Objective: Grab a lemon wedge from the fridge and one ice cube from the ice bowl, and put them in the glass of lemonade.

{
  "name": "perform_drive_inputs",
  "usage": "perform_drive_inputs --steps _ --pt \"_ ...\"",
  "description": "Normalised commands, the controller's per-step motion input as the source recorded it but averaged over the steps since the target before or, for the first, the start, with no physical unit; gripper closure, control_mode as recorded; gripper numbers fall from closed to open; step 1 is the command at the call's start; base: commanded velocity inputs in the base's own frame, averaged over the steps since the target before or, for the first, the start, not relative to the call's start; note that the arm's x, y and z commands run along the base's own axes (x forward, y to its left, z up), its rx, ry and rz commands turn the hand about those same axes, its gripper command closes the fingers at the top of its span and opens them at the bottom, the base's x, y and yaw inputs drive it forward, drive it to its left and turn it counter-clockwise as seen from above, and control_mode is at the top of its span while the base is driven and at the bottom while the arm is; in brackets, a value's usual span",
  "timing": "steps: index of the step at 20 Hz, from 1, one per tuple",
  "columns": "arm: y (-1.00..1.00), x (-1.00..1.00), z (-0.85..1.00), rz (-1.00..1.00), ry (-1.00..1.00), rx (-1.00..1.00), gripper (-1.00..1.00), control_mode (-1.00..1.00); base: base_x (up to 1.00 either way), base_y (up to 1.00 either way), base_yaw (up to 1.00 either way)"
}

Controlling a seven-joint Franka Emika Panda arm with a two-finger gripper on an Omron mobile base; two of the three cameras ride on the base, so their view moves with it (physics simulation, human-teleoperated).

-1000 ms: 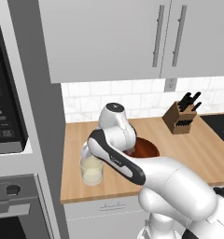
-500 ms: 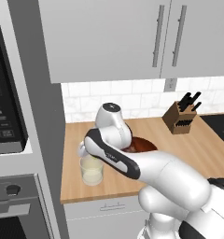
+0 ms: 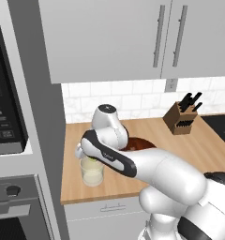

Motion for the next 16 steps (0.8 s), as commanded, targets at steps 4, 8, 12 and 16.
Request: perform_drive_inputs --steps 4,8,12,16 --pt "0.00 0.00 -0.14 0.00 0.00 0.00 1.00 -1.00 0.00 0.00 0.00" --pt "0.00 0.00 0.00 0.00 0.01 0.00 -1.00 -1.00 0.00 0.00 0.00" --pt "0.00 0.00 0.00 0.00 0.01 0.00 -1.00 -1.00 0.00 0.00 0.00" --pt "0.00 0.00 0.00 0.00 0.00 0.00 -1.00 -1.00 0.00 0.00 0.00"
